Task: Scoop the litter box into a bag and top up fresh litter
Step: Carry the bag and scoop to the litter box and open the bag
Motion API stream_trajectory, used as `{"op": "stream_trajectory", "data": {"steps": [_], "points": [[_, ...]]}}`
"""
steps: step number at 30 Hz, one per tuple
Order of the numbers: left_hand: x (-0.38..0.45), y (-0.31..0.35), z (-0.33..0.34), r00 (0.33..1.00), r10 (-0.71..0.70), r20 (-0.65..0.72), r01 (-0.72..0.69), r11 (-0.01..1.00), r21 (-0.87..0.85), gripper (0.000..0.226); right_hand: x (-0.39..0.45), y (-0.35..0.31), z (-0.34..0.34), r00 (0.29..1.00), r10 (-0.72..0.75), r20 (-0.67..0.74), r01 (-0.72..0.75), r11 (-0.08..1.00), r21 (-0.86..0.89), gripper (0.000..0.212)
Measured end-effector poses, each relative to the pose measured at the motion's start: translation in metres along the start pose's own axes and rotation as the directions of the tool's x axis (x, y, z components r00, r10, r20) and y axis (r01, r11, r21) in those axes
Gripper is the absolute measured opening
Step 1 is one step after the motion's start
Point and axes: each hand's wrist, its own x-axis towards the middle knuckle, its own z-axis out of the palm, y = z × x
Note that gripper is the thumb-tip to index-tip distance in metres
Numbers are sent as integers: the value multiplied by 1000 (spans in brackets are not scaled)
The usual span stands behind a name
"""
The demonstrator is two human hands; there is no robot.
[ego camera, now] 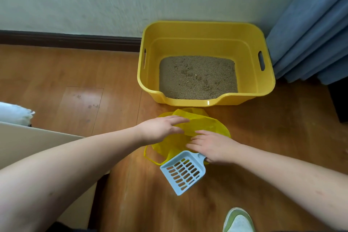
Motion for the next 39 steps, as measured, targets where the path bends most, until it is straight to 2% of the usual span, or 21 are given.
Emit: {"op": "stream_trajectory", "data": {"steps": [2, 7, 12, 14, 16, 21, 24, 27, 30, 32, 33, 35, 37, 39], "points": [[3, 4, -5, 995, 30, -95, -30, 1000, 9, 32, -3, 2, 5, 1000, 6, -11, -6, 1000, -8, 61], [7, 9, -14, 977, 60, -207, -43, 995, 86, 25, -13, 1, 11, 989, 125, 79, -121, 991, -53, 51], [0, 6, -18, 970, 180, -164, -133, 956, 262, 6, -22, -3, 12, 966, 136, 219, -157, 984, 82, 37], [1, 3, -18, 956, 255, -145, -199, 927, 318, 10, -25, -6, 12, 967, 138, 215, -166, 979, 118, 35], [1, 0, -14, 956, 273, -103, -213, 893, 396, 12, -27, -8, 14, 974, 114, 194, -140, 982, 126, 32], [5, 5, -7, 973, 125, 192, -218, 762, 609, 14, -28, -4, 12, 979, 82, 189, -116, 978, 176, 34], [7, 7, -5, 973, 69, 221, -202, 722, 662, 18, -29, 0, 4, 973, 80, 218, -128, 968, 214, 33], [11, 2, 9, 975, 26, 220, -174, 703, 689, 35, -34, 9, -1, 951, 223, 214, -269, 939, 216, 32], [12, 0, 10, 937, -120, 330, -151, 712, 686, 38, -37, 18, -1, 898, 409, 165, -435, 882, 181, 56], [9, -3, 13, 910, -209, 357, -126, 683, 719, 52, -39, 25, -1, 855, 500, 138, -516, 848, 122, 68], [8, -5, 14, 898, -251, 362, -114, 661, 742, 59, -40, 29, -1, 844, 519, 137, -532, 842, 87, 67], [6, -8, 13, 884, -315, 345, -75, 634, 770, 63, -43, 37, -4, 849, 510, 137, -518, 855, 34, 50], [7, -10, 9, 879, -350, 323, -24, 644, 765, 60, -46, 41, -7, 884, 449, 129, -453, 891, 1, 35], [6, -12, 7, 874, -374, 310, 18, 663, 749, 59, -48, 43, -10, 927, 363, 93, -365, 931, 2, 32]]}}
